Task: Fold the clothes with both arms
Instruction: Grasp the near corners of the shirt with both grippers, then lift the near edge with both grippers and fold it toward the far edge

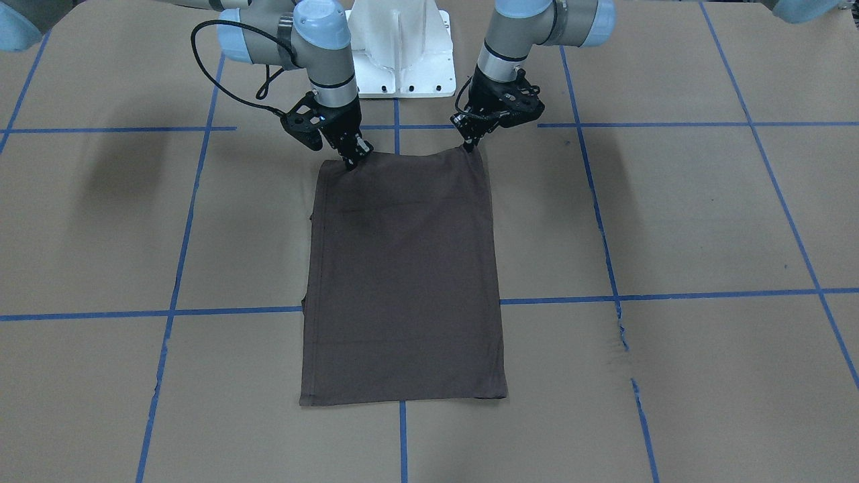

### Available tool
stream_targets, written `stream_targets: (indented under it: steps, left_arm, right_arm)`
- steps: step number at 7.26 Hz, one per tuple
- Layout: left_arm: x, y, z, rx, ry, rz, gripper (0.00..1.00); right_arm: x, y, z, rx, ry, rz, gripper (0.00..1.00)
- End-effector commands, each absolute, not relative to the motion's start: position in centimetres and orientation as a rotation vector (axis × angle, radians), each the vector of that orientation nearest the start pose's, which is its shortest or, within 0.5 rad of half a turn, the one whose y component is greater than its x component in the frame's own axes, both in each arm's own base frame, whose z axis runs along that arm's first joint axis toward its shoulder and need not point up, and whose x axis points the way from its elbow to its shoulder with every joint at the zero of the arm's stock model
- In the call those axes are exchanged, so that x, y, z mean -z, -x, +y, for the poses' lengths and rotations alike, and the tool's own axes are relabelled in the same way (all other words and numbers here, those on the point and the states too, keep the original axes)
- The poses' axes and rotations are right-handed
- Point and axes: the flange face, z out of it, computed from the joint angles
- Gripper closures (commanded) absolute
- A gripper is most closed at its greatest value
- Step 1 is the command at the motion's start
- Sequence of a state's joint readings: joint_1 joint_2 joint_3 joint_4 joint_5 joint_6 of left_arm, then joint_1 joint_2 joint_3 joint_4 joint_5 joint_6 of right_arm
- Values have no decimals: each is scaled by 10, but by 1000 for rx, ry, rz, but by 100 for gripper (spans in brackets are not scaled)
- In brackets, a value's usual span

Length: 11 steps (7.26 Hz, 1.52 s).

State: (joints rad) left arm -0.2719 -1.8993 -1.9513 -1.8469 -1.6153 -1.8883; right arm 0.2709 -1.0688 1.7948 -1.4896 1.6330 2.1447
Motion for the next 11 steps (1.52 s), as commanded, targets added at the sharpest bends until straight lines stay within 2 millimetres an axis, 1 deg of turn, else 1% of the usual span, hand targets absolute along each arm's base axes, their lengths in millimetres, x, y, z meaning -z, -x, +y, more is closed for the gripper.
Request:
stream_targets:
  steps: [1,2,3,4,5,6,7,8,9,10,11]
  left_arm:
    - [-280,-515,-279,520,63,1001,100]
    - [-278,-512,-279,521,63,1002,100]
    - [-274,-506,-275,520,65,987,100]
    - [-267,-503,-270,514,68,992,100]
    - [-254,-504,-246,472,90,1015,100]
    - [-236,-496,-214,422,119,1013,100]
    - [-219,-479,-198,402,133,992,100]
    - [-211,-468,-197,398,138,1005,100]
    - [-206,-471,-194,378,172,1010,100]
    - [-193,-462,-224,429,142,1042,100]
    - [-175,-449,-268,503,101,1081,100]
  right_arm:
    - [-265,580,-294,-775,184,-824,100]
    - [-264,578,-294,-769,183,-829,100]
    - [-263,567,-293,-758,192,-839,100]
    - [-264,551,-274,-719,197,-856,100]
    - [-256,537,-255,-690,211,-885,100]
    - [-244,526,-240,-664,226,-917,100]
    - [-240,525,-237,-657,230,-924,100]
    - [-241,529,-235,-639,223,-921,100]
    - [-238,521,-254,-603,173,-936,100]
    - [-231,509,-281,-609,131,-954,100]
    - [-227,491,-314,-627,139,-962,100]
